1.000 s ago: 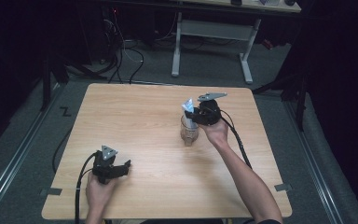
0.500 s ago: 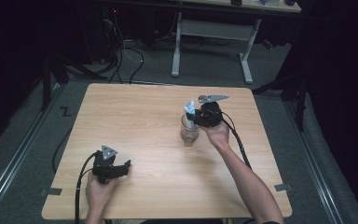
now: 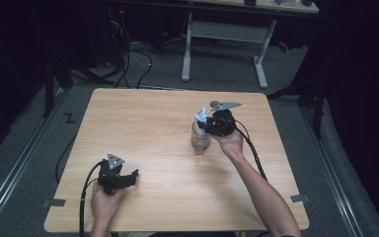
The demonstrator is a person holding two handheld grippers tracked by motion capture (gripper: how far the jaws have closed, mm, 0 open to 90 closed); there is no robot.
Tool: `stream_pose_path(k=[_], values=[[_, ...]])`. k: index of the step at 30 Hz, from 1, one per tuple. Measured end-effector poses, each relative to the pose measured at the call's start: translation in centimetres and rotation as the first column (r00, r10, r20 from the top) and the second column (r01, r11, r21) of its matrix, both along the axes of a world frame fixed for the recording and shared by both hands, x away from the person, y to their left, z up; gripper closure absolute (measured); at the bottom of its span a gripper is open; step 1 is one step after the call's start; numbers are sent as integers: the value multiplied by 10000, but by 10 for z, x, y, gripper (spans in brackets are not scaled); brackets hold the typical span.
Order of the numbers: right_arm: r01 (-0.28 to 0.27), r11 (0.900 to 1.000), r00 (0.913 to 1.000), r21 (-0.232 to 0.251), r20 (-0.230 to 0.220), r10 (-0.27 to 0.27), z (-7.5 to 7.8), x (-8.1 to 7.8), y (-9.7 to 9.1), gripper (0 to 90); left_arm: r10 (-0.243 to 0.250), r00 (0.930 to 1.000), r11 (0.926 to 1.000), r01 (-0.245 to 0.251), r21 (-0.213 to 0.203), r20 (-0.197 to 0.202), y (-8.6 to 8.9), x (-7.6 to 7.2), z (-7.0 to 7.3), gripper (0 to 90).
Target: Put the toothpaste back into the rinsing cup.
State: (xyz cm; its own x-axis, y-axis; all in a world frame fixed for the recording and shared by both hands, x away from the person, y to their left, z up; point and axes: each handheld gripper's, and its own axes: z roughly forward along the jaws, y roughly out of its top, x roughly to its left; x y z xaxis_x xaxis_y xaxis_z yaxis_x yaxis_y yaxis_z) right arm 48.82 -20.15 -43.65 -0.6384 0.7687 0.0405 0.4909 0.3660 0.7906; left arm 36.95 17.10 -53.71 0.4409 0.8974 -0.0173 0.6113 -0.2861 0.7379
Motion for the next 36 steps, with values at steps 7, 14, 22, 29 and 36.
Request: stream_pose_path(k=[7, 14, 22, 29, 36], values=[[35, 10000, 10000, 28, -83, -35, -3, -1, -1, 644, -2, 10000, 10000, 2, 3, -1, 0, 0, 0, 214], [34, 10000, 10000, -24, -68, -35, -5, -3, -3, 642, -4, 10000, 10000, 4, 5, 1, 0, 0, 0, 214], [58, 10000, 9999, -35, -100, -59, -9, -6, -6, 634, -7, 10000, 10000, 7, 14, -3, 0, 0, 0, 215], [-73, 9998, 10000, -206, -5, 73, -9, -9, -5, 621, -6, 10000, 10000, 6, 12, -2, 0, 0, 0, 214], [-160, 9998, 9999, -115, -61, 159, -6, -12, -7, 587, -7, 10000, 10000, 7, 14, -5, 0, 0, 0, 214]])
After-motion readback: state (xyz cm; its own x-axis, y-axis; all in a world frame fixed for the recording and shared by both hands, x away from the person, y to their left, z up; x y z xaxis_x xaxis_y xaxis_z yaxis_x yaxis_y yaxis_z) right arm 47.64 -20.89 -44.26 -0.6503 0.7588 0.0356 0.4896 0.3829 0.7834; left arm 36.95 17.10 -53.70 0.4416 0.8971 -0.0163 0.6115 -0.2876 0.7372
